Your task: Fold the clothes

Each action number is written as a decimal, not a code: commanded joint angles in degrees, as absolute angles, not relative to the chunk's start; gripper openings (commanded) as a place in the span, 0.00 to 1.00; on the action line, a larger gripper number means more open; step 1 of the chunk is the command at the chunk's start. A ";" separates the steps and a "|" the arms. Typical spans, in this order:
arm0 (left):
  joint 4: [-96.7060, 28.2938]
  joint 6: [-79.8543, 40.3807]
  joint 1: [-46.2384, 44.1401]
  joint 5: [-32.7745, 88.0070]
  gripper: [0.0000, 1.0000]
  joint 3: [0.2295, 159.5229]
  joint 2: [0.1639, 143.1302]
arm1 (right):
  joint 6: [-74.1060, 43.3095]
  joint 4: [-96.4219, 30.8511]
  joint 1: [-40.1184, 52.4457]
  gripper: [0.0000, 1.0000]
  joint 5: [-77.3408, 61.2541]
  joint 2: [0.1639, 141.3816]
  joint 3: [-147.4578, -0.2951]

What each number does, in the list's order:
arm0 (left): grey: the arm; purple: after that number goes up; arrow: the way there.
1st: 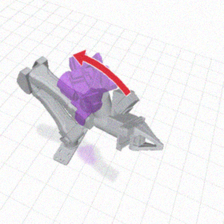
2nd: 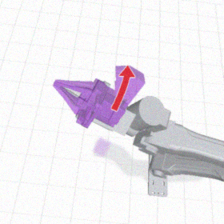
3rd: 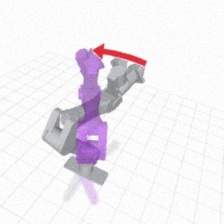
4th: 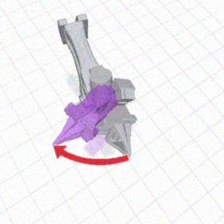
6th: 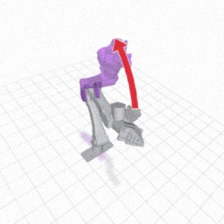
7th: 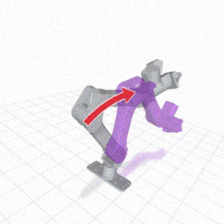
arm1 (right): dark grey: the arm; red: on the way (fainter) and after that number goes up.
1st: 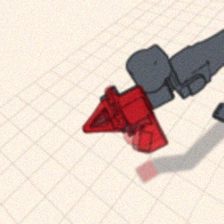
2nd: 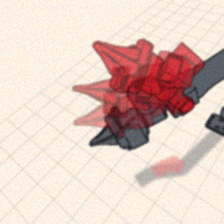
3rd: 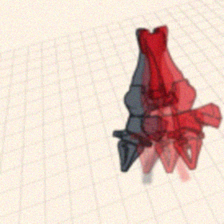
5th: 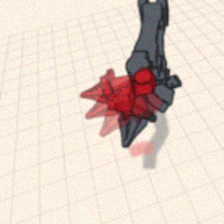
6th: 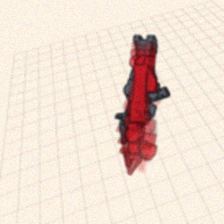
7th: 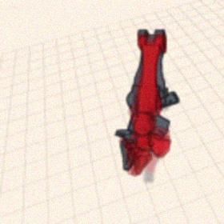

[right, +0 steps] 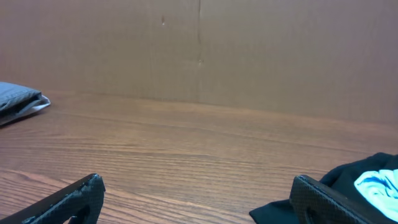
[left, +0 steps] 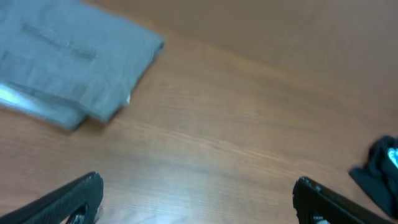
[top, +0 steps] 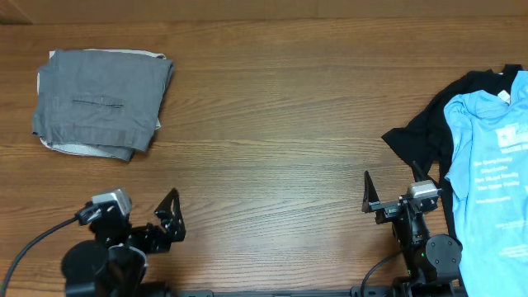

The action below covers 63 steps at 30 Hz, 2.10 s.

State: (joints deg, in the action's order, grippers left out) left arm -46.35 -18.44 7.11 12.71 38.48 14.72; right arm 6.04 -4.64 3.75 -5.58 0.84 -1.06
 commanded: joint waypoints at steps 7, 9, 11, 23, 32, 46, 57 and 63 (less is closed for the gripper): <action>-19.99 -18.37 7.31 11.97 1.00 18.20 6.48 | 6.22 -4.36 3.44 1.00 -5.63 0.23 -0.45; -15.68 -18.37 7.31 11.42 1.00 14.96 5.61 | 6.24 -4.36 3.44 1.00 -5.63 0.23 -0.45; -11.40 -18.35 7.31 11.18 1.00 11.29 4.69 | 6.24 -4.36 3.44 1.00 -5.63 0.23 -0.45; -3.75 -16.29 5.32 4.82 1.00 0.27 2.33 | 6.24 -4.36 3.44 1.00 -5.63 0.23 -0.45; -4.34 1.30 1.21 0.40 1.00 0.27 0.54 | 6.24 -4.36 3.44 1.00 -5.63 0.23 -0.45; -4.27 8.97 0.30 -0.38 1.00 0.27 0.19 | 6.24 -4.36 3.44 1.00 -5.63 0.23 -0.45; -3.73 -3.79 0.32 -6.20 1.00 0.27 0.19 | 6.24 -4.36 3.44 1.00 -5.63 0.23 -0.45; -3.77 -4.32 0.32 -5.78 1.00 0.27 0.21 | 6.24 -4.36 3.44 1.00 -5.63 0.23 -0.45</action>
State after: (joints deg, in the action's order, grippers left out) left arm -4.23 -2.07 0.71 -4.62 0.67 0.99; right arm 6.07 -4.69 3.75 -5.56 0.84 -1.06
